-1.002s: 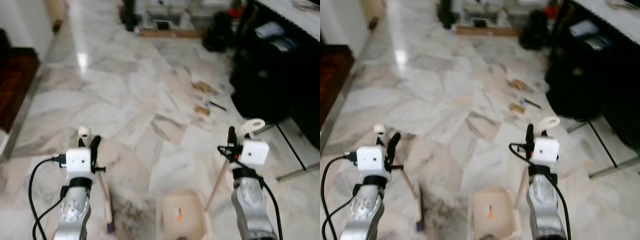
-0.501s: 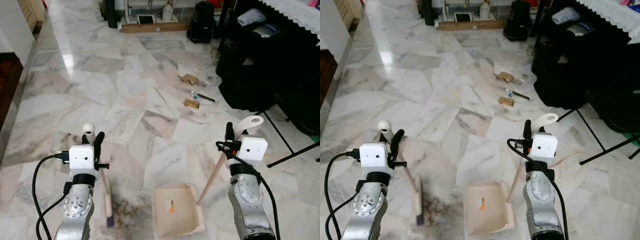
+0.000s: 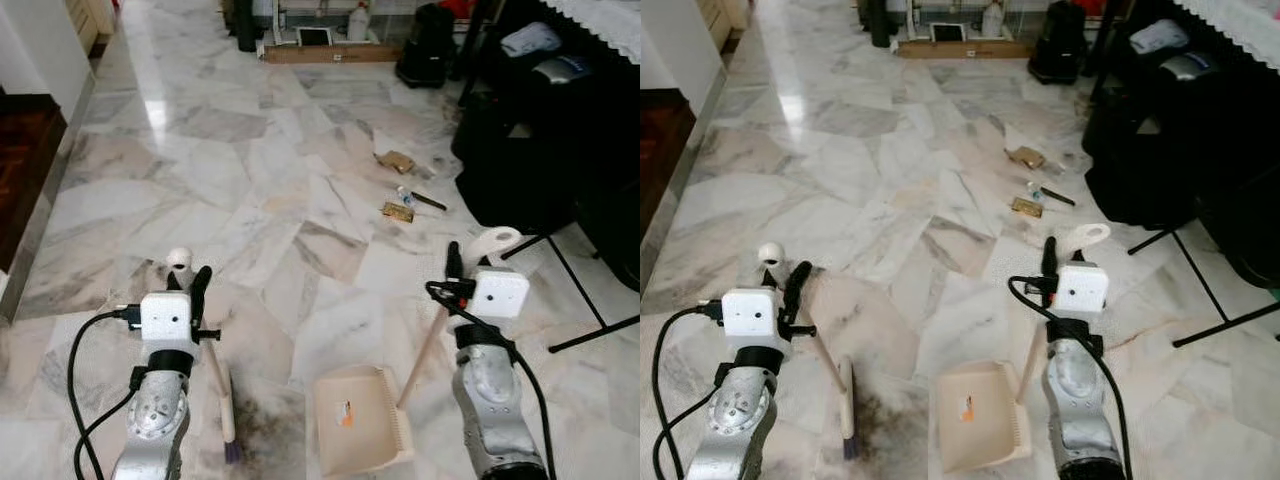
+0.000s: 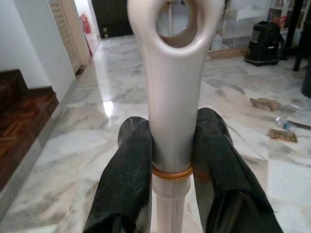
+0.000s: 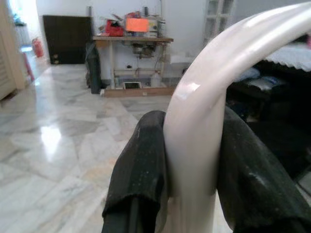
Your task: Sweep floor
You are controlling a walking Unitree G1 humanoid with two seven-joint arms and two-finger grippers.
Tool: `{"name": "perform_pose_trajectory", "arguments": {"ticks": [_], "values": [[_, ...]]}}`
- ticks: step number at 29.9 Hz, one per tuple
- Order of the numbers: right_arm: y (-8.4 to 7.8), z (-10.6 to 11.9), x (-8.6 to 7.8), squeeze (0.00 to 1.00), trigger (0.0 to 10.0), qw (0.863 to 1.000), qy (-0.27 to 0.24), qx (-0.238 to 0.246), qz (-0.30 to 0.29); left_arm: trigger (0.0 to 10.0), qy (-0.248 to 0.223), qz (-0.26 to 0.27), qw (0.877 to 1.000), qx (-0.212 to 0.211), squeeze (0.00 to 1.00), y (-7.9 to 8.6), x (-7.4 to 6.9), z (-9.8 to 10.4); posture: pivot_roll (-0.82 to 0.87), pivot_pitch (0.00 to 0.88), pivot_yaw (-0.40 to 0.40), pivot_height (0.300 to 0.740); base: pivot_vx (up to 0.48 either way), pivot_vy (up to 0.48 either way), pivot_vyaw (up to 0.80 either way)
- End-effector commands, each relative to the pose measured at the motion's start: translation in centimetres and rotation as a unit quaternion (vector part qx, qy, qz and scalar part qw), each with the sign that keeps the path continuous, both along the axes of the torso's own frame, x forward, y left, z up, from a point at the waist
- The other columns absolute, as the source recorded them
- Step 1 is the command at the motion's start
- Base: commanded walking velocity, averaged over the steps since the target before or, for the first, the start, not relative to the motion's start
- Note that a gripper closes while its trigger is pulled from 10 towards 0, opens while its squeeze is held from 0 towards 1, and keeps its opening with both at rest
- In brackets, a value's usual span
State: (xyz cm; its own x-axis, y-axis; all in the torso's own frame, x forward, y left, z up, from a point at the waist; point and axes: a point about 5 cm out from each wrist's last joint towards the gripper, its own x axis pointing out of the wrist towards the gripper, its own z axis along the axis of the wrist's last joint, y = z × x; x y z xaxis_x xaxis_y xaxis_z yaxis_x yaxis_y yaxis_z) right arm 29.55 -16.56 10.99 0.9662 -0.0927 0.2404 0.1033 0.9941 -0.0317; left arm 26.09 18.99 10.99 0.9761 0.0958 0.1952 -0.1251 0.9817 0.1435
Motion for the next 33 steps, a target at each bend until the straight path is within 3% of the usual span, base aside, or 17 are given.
{"name": "perform_pose_trajectory", "arguments": {"ticks": [1, 24, 33], "values": [[-0.71, 0.51, 0.01, 0.00, 10.0, 1.000, -0.011, -0.004, -0.011, 10.0, -0.012, -0.012, 1.000, 0.003, 0.00, -0.47, 0.19, 0.56, -0.02, 0.098, -0.039, 0.740, 0.274, 0.000, 0.00], [-0.54, 0.65, 0.05, 0.00, 10.0, 1.000, -0.014, -0.020, -0.006, 10.0, -0.010, -0.019, 1.000, 0.002, 0.00, -0.82, 0.29, 0.41, -0.02, 0.082, -0.042, 0.740, 0.291, 0.000, 0.00], [-0.45, 0.57, 0.13, 0.00, 10.0, 1.000, -0.007, -0.011, -0.002, 10.0, -0.007, -0.019, 1.000, 0.000, 0.00, -1.06, 0.28, 0.29, -0.02, 0.098, -0.043, 0.740, 0.292, 0.000, 0.51]]}}
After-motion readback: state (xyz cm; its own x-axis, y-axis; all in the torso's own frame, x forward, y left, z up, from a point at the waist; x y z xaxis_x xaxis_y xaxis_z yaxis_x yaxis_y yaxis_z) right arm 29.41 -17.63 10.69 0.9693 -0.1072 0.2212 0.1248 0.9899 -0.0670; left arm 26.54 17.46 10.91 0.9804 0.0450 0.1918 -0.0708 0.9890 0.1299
